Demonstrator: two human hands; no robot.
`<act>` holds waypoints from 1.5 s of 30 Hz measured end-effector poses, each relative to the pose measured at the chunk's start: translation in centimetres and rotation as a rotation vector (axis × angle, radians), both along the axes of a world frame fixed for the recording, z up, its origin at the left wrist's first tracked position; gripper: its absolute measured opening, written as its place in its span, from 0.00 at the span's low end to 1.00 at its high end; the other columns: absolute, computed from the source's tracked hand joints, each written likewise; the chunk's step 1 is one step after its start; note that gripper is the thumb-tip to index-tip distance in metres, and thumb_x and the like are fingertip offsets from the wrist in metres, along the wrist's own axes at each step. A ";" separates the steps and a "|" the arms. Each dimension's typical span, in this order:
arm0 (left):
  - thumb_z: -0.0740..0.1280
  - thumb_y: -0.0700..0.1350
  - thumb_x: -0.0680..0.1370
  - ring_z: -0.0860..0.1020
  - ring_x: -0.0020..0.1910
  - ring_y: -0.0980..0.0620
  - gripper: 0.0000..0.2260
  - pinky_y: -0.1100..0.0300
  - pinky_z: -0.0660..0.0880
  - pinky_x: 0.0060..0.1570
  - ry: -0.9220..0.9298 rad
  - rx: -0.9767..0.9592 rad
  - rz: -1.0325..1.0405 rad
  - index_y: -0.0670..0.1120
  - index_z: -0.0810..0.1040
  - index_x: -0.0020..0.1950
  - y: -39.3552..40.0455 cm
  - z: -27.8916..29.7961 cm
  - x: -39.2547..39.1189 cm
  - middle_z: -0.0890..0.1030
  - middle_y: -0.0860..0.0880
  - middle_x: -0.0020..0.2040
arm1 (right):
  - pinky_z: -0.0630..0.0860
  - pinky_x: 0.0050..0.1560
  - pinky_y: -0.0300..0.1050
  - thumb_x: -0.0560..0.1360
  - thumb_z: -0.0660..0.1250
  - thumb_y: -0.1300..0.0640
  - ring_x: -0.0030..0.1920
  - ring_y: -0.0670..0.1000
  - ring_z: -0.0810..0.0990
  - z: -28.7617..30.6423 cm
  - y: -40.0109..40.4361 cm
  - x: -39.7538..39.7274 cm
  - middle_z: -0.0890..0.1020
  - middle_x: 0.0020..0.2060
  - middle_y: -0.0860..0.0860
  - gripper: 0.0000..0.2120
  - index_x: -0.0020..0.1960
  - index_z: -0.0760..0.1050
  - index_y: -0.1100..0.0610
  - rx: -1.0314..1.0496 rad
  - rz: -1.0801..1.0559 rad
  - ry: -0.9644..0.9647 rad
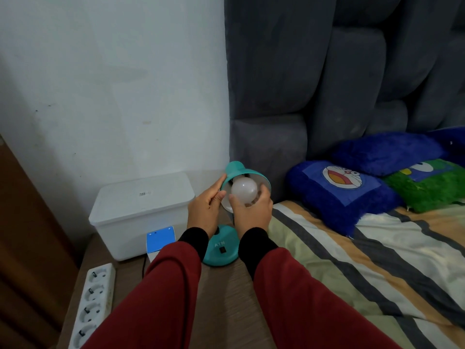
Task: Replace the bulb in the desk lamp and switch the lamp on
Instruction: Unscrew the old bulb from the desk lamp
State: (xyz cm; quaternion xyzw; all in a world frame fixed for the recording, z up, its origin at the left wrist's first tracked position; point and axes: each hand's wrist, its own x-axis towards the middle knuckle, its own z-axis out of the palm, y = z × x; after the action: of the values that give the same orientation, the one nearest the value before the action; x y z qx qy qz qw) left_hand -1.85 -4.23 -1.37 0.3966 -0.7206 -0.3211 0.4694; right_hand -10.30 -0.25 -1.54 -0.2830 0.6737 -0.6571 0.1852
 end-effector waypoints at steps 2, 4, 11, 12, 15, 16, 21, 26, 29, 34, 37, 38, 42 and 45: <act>0.61 0.42 0.80 0.79 0.56 0.51 0.17 0.71 0.70 0.53 -0.003 0.012 0.007 0.54 0.72 0.68 -0.1 0.0 0.1 0.80 0.46 0.62 | 0.76 0.57 0.45 0.68 0.74 0.54 0.59 0.55 0.77 -0.2 -0.1 -0.2 0.76 0.60 0.54 0.29 0.66 0.68 0.52 -0.017 0.047 -0.067; 0.61 0.43 0.80 0.79 0.49 0.52 0.16 0.73 0.70 0.48 -0.014 0.013 0.016 0.55 0.72 0.68 -0.1 0.0 0.0 0.81 0.44 0.59 | 0.76 0.60 0.48 0.69 0.72 0.61 0.60 0.54 0.77 -0.4 0.1 -0.3 0.75 0.61 0.53 0.29 0.67 0.67 0.48 -0.087 0.104 -0.104; 0.62 0.42 0.80 0.77 0.59 0.43 0.16 0.67 0.71 0.52 -0.004 -0.001 -0.005 0.54 0.72 0.67 0.0 0.0 -0.2 0.79 0.40 0.61 | 0.76 0.61 0.55 0.71 0.70 0.51 0.58 0.56 0.79 -0.2 0.0 -0.3 0.74 0.63 0.54 0.32 0.71 0.61 0.47 -0.144 0.135 -0.230; 0.62 0.42 0.80 0.76 0.58 0.41 0.16 0.63 0.71 0.52 -0.009 0.003 -0.001 0.54 0.72 0.67 0.0 0.0 -0.2 0.79 0.37 0.59 | 0.74 0.64 0.52 0.72 0.70 0.53 0.60 0.55 0.78 0.0 0.1 -0.4 0.74 0.63 0.54 0.30 0.71 0.64 0.48 -0.119 0.114 -0.131; 0.62 0.43 0.80 0.76 0.57 0.41 0.16 0.61 0.72 0.54 -0.023 0.011 0.000 0.55 0.72 0.67 -0.1 0.0 -0.1 0.80 0.37 0.58 | 0.68 0.64 0.38 0.70 0.70 0.63 0.64 0.51 0.71 0.1 0.2 -0.6 0.71 0.64 0.54 0.27 0.67 0.69 0.51 -0.079 0.065 0.136; 0.62 0.43 0.80 0.77 0.58 0.43 0.16 0.64 0.72 0.55 -0.020 0.012 -0.007 0.55 0.72 0.67 -0.1 0.0 -0.1 0.80 0.40 0.59 | 0.68 0.65 0.40 0.70 0.71 0.61 0.64 0.51 0.70 0.0 0.2 -0.6 0.71 0.65 0.54 0.28 0.68 0.68 0.51 -0.072 0.061 0.134; 0.62 0.42 0.80 0.77 0.58 0.43 0.16 0.66 0.71 0.53 -0.002 0.014 -0.006 0.55 0.72 0.67 -0.2 -0.1 -0.2 0.79 0.38 0.59 | 0.72 0.63 0.45 0.71 0.72 0.54 0.64 0.54 0.74 0.0 0.5 -0.7 0.74 0.64 0.54 0.29 0.69 0.65 0.54 -0.016 0.050 0.033; 0.62 0.43 0.80 0.76 0.58 0.40 0.16 0.64 0.71 0.53 -0.016 0.002 -0.006 0.55 0.72 0.67 -0.3 -0.2 -0.2 0.79 0.37 0.58 | 0.66 0.59 0.35 0.68 0.69 0.65 0.63 0.50 0.72 0.1 0.4 -1.0 0.72 0.65 0.52 0.29 0.67 0.69 0.51 -0.030 0.063 0.181; 0.62 0.42 0.80 0.77 0.60 0.52 0.16 0.77 0.69 0.51 -0.010 -0.012 -0.004 0.54 0.72 0.67 -0.3 -0.2 -0.2 0.79 0.44 0.63 | 0.71 0.63 0.44 0.68 0.72 0.56 0.61 0.49 0.72 0.1 0.3 -1.1 0.72 0.62 0.51 0.29 0.67 0.68 0.48 -0.077 0.098 0.075; 0.62 0.42 0.80 0.76 0.59 0.55 0.17 0.75 0.68 0.55 -0.003 0.007 -0.011 0.55 0.72 0.67 -0.2 -0.1 0.0 0.79 0.48 0.63 | 0.71 0.59 0.40 0.70 0.71 0.48 0.63 0.51 0.75 -0.5 0.0 -1.3 0.74 0.64 0.51 0.31 0.70 0.65 0.52 -0.063 0.055 -0.043; 0.62 0.42 0.80 0.77 0.59 0.50 0.16 0.74 0.68 0.54 -0.005 -0.001 -0.004 0.55 0.72 0.67 -0.3 -0.2 -0.1 0.80 0.46 0.62 | 0.74 0.59 0.44 0.67 0.75 0.54 0.60 0.53 0.75 -0.6 0.0 -1.3 0.73 0.63 0.52 0.33 0.69 0.67 0.53 0.016 0.052 -0.009; 0.62 0.42 0.80 0.77 0.59 0.49 0.16 0.74 0.68 0.53 -0.005 -0.002 -0.003 0.55 0.72 0.67 -0.3 -0.2 -0.2 0.80 0.46 0.62 | 0.76 0.58 0.46 0.66 0.75 0.57 0.59 0.53 0.75 -0.6 0.0 -1.4 0.73 0.61 0.52 0.31 0.66 0.68 0.52 0.003 0.059 0.002; 0.62 0.43 0.80 0.77 0.57 0.42 0.16 0.67 0.70 0.54 -0.003 0.004 -0.005 0.54 0.73 0.67 -0.4 -0.4 -0.2 0.80 0.39 0.58 | 0.79 0.51 0.43 0.65 0.69 0.67 0.53 0.50 0.77 -0.6 0.2 -1.5 0.74 0.52 0.46 0.29 0.56 0.67 0.41 -0.159 0.131 -0.003; 0.62 0.42 0.80 0.78 0.57 0.45 0.16 0.70 0.71 0.52 -0.006 0.001 -0.003 0.54 0.72 0.67 -0.3 -0.3 -0.2 0.80 0.40 0.59 | 0.78 0.45 0.35 0.65 0.70 0.68 0.51 0.48 0.77 -0.3 0.3 -1.5 0.74 0.48 0.40 0.28 0.53 0.67 0.39 -0.215 0.178 -0.063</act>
State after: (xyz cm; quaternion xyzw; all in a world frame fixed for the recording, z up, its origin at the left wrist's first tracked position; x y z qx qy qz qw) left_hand -2.00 -4.55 -1.66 0.3968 -0.7223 -0.3211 0.4666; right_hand -11.77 0.01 -1.89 -0.3393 0.5656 -0.7149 0.2324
